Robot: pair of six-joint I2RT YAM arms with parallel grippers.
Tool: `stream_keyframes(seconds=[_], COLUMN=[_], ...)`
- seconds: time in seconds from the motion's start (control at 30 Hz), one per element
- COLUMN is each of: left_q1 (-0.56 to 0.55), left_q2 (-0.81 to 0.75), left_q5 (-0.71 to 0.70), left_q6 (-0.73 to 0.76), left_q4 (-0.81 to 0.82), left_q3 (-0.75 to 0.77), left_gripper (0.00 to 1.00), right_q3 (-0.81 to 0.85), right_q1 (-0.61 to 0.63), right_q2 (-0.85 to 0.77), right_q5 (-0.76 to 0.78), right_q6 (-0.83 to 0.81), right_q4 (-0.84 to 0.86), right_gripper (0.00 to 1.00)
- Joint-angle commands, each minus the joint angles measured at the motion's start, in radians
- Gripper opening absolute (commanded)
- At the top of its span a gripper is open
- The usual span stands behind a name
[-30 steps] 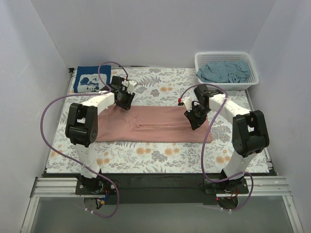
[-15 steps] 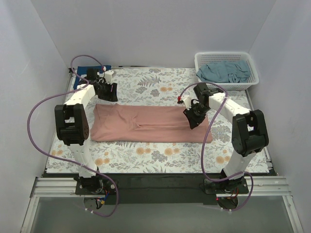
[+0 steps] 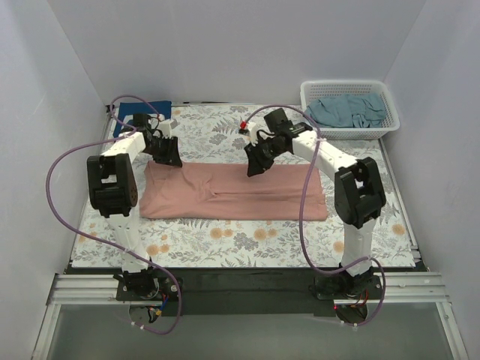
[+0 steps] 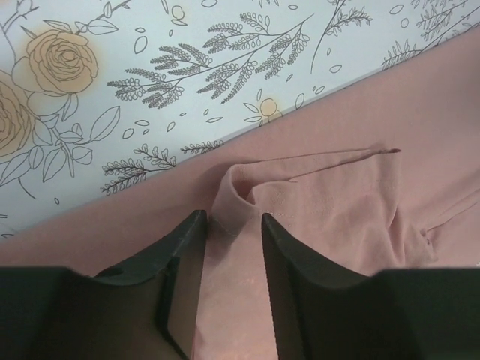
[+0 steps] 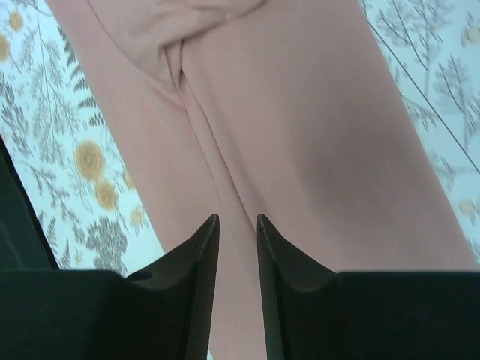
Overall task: Fold and stack the t-shirts
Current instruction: Fold the tshirt
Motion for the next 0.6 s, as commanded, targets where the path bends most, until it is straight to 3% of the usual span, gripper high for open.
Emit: stream_keyframes(seconds=[0.0, 0.23, 0.37, 0.57], left_q1=[0.024, 0.029, 0.03, 0.032], left_q2=[-0.012, -0.018, -0.019, -0.019], left_q5=[0.041, 0.043, 0.043, 0.056], left_q6=[-0.01, -0.015, -0.024, -0.036], left_q4=[0.007, 0.016, 0.016, 0.015], left_q3=[0.03, 0.023, 0.026, 0.035], left_gripper=[0.33, 0.29, 0.3, 0.33], right_q3=[0.085, 0.312, 0.407, 0.421], right_q1=[0.053, 0.115, 0.136, 0.15], right_q2=[0.091, 0.341, 0.439, 0.501], right_q5=[-0.081, -0.048, -0.041, -0.048], right_q6=[0.185, 0.523, 0.58, 0.617], right_q4=[0.154, 0.319, 0.358, 0.395], right_gripper=[0.34, 0.36, 0.38, 0.45])
